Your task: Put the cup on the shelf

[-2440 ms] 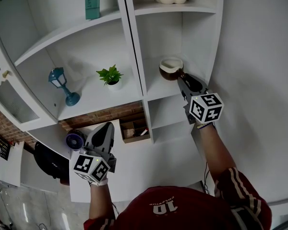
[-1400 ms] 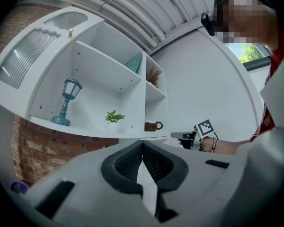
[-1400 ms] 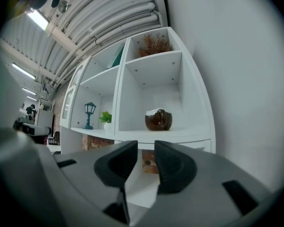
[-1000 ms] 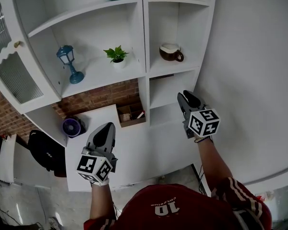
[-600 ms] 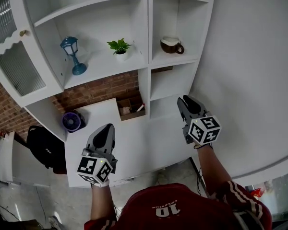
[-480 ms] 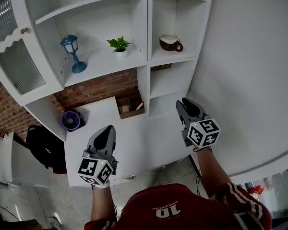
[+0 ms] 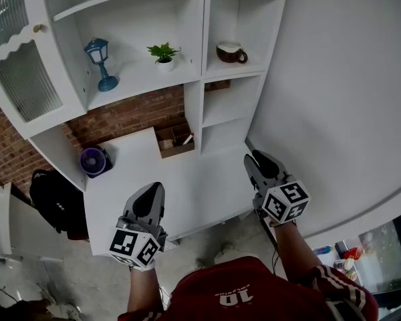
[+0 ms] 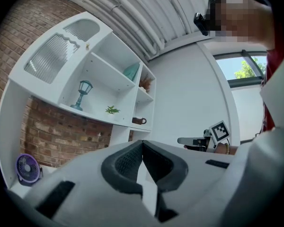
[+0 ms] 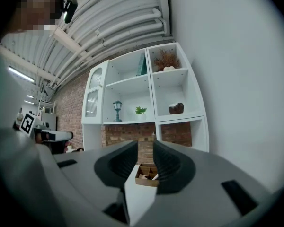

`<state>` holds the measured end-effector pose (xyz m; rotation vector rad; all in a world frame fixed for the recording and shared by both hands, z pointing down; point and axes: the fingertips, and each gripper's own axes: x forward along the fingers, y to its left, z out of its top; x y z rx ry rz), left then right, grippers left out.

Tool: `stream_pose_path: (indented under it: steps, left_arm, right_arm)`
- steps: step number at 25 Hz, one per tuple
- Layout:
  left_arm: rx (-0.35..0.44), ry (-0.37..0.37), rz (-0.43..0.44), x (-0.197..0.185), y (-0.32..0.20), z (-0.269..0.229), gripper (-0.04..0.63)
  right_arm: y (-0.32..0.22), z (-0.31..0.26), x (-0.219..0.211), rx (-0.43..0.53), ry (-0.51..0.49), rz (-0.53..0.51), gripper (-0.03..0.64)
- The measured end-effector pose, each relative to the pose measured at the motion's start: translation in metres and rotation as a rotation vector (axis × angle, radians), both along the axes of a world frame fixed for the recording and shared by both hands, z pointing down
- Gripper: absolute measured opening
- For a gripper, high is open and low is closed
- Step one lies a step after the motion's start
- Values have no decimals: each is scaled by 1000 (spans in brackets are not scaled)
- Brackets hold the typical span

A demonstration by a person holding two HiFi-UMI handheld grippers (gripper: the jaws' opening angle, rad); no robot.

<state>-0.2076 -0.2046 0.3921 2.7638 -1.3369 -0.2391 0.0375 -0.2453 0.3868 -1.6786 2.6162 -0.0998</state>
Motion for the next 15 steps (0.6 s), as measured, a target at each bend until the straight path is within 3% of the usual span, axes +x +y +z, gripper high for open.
stream_pose_path:
  steps: [9, 15]
  left_arm:
    - [28, -18, -41, 9, 32, -15, -2]
    - [65, -44, -123, 14, 53, -39, -2]
  right_arm:
    - [41, -35, 0, 64, -48, -102, 97]
    - [56, -60, 20, 120, -58, -147, 97]
